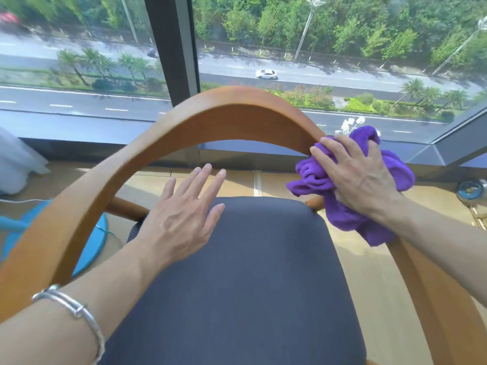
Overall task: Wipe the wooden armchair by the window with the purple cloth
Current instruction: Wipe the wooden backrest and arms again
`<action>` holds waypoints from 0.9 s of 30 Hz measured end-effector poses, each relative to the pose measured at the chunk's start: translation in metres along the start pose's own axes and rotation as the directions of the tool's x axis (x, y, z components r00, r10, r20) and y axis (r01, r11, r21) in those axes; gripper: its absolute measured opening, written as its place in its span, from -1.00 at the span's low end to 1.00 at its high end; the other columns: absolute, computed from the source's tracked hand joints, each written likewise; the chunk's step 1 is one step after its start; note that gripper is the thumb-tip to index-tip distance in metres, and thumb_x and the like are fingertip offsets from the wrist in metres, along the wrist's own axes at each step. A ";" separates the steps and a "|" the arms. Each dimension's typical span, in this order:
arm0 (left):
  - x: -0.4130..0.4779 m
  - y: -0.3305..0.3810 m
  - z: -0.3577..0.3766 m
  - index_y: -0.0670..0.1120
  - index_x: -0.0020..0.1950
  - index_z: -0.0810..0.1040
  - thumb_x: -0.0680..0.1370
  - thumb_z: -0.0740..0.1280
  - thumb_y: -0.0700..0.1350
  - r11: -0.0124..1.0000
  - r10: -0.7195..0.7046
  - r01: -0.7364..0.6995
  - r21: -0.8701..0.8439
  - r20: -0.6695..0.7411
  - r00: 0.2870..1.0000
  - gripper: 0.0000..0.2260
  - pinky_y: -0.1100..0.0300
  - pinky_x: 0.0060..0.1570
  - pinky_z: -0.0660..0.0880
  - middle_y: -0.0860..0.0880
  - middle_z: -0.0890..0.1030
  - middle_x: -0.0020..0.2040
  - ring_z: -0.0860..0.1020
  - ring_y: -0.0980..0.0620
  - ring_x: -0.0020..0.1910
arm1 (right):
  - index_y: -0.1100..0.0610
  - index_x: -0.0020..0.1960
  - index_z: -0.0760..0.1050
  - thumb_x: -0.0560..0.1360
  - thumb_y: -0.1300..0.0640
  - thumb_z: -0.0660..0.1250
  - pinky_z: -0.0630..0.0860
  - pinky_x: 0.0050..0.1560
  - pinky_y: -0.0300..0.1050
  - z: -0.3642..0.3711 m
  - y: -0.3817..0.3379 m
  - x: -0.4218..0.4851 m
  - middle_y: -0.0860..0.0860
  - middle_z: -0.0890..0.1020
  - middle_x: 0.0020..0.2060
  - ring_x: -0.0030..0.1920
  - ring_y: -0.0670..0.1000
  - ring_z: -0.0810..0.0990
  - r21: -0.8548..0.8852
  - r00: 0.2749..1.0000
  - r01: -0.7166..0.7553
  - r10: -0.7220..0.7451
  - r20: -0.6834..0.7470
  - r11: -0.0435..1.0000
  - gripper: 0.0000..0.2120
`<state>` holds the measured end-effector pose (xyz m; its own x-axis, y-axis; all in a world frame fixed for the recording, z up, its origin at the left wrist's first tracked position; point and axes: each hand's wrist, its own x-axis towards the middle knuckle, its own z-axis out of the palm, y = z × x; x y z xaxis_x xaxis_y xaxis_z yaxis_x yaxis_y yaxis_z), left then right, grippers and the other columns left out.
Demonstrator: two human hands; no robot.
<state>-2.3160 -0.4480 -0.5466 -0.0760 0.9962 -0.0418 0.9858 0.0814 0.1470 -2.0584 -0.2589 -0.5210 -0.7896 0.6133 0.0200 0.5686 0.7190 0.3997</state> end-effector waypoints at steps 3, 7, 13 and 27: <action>-0.005 -0.018 -0.011 -0.08 0.48 0.21 0.58 -0.04 0.07 1.000 -0.008 0.009 0.025 -0.039 0.999 -0.51 -0.21 0.23 0.34 -0.16 0.33 0.44 0.35 -0.15 0.39 | 0.18 0.39 0.33 0.16 0.32 0.43 0.43 -0.04 0.33 -0.010 -0.016 0.041 0.25 0.44 0.31 0.29 0.24 0.41 0.064 0.998 0.008 -0.004 -0.064 0.998 -0.20; -0.012 -0.040 -0.026 -0.08 0.47 0.22 0.58 -0.02 0.05 0.998 -0.043 0.047 0.040 -0.091 0.995 -0.51 -0.22 0.26 0.32 -0.18 0.32 0.44 0.34 -0.15 0.40 | 0.12 0.45 0.21 0.12 0.30 0.54 0.41 0.02 0.42 -0.033 -0.053 0.090 0.24 0.41 0.32 0.33 0.24 0.42 0.157 0.985 0.032 -0.004 -0.170 0.987 -0.04; -0.041 -0.084 -0.037 -0.07 0.50 0.15 0.57 -0.04 0.07 0.989 -0.128 0.135 0.065 -0.110 0.986 -0.49 -0.21 0.31 0.26 -0.15 0.25 0.48 0.26 -0.14 0.44 | 0.16 0.44 0.26 0.09 0.27 0.58 0.41 0.08 0.43 -0.060 -0.132 0.137 0.22 0.47 0.30 0.35 0.20 0.44 0.222 0.965 0.091 -0.031 -0.262 0.971 -0.02; -0.144 -0.158 -0.021 0.03 0.53 -0.11 0.57 -0.11 0.15 0.958 -0.287 0.285 -0.029 -0.123 0.950 -0.46 -0.16 0.39 0.13 -0.08 0.15 0.53 0.12 -0.03 0.50 | 0.28 0.34 0.45 0.12 0.32 0.51 0.44 0.08 0.38 -0.089 -0.284 0.127 0.23 0.51 0.29 0.32 0.23 0.49 0.455 0.933 0.313 -0.180 -0.311 0.834 -0.22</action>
<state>-2.4643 -0.6039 -0.5433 -0.3733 0.9269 0.0396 0.9183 0.3631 0.1577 -2.3409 -0.4140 -0.5507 -0.9111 0.3410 0.2317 0.3323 0.9400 -0.0771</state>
